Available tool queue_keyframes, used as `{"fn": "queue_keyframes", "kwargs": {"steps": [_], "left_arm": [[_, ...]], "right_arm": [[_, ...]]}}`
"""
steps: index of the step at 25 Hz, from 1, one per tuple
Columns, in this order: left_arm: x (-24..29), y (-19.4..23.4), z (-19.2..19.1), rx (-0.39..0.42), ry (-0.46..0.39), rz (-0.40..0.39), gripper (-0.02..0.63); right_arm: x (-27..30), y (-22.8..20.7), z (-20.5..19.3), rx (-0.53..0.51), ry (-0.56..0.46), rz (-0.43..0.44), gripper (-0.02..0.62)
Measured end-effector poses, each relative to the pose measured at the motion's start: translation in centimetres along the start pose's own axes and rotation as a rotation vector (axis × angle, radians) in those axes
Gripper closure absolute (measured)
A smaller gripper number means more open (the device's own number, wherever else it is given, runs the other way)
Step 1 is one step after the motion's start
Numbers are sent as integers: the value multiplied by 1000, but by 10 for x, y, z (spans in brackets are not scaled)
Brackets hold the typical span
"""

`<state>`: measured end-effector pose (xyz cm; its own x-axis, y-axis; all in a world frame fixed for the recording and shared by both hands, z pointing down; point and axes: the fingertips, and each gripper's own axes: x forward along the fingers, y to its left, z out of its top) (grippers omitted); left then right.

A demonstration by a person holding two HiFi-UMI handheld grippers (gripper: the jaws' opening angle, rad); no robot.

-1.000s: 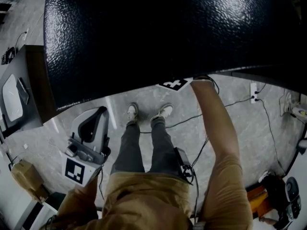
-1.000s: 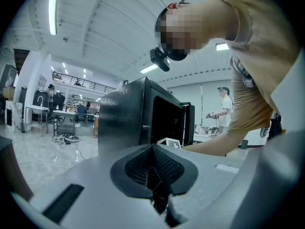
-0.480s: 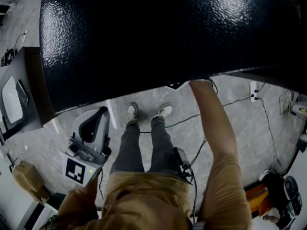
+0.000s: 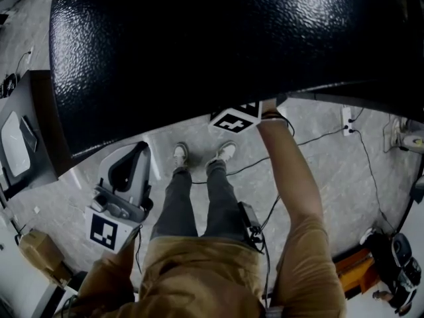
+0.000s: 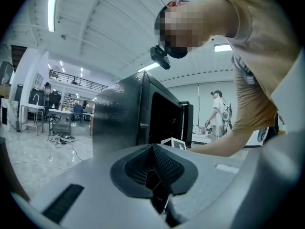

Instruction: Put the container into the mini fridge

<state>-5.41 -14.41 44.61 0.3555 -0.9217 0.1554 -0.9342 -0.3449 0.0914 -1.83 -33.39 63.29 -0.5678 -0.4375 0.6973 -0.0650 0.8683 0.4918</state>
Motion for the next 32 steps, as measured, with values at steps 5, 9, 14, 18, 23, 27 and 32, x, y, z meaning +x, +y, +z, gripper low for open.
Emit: {"fn": "queue_keyframes", "kwargs": {"steps": [5,9,14,18,23,27,32], "left_arm": [[5,-3,-1,1,-3,-15,604],[8,-9,1,2,-7,-32,604],[8,-12,0,4,-9,-45,604],[7,-13,-1,2,-11,-44,605],[7,-15,-2,-6,-20,-42,604],[6,-18,-2,-7,-22,-47,604],[6,-17,-11,-9,-11,-41,604]], "right_arm": [[-10,2,-1,23,-7,-28,497],[-22,5,-5,33,-3,-41,528],[-34,4,-2,52,-11,-70,568],[-40,8,0,64,-13,-75,575],[-51,15,-1,73,-16,-77,578],[-58,21,-1,83,-16,-73,578],[-65,28,-4,96,-20,-80,578]]}}
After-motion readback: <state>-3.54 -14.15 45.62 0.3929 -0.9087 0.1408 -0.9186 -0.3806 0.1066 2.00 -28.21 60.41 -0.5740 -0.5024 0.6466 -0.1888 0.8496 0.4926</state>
